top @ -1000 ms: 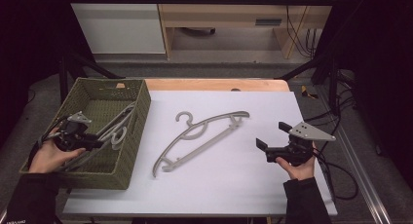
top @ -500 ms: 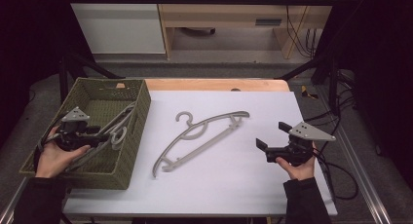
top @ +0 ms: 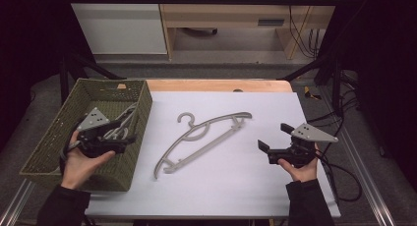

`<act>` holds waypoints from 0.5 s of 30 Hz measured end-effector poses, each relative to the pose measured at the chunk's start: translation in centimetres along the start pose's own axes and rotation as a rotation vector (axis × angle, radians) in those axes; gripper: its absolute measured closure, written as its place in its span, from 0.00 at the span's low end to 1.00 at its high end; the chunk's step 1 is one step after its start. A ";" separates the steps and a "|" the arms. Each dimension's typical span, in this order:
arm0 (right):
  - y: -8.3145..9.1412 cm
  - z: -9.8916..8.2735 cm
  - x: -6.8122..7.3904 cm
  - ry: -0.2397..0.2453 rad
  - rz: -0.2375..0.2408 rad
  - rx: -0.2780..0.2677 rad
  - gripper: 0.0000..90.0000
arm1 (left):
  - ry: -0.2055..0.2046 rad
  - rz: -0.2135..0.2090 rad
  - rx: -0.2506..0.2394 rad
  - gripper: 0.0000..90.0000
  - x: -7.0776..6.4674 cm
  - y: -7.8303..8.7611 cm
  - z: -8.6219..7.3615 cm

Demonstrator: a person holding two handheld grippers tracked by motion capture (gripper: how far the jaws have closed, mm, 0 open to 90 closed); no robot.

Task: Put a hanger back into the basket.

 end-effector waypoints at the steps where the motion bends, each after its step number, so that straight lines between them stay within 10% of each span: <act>1: 0.0 0.0 0.0 -0.001 0.000 0.000 0.01 | -0.001 0.000 -0.006 0.25 -0.6 -0.3 0.3; 15: 0.0 0.0 0.1 -0.004 0.010 -0.002 0.01 | 0.015 -0.063 0.095 0.36 -5.4 -7.0 -0.1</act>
Point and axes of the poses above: each handheld gripper's, and its own axes: y roughly backward along the jaws, z roughly out of its top, x roughly to its left, the point moved 3 cm from there along -y, roughly forward along the jaws, and after that the axes turned 5 degrees about x, right-handed, at the moved point
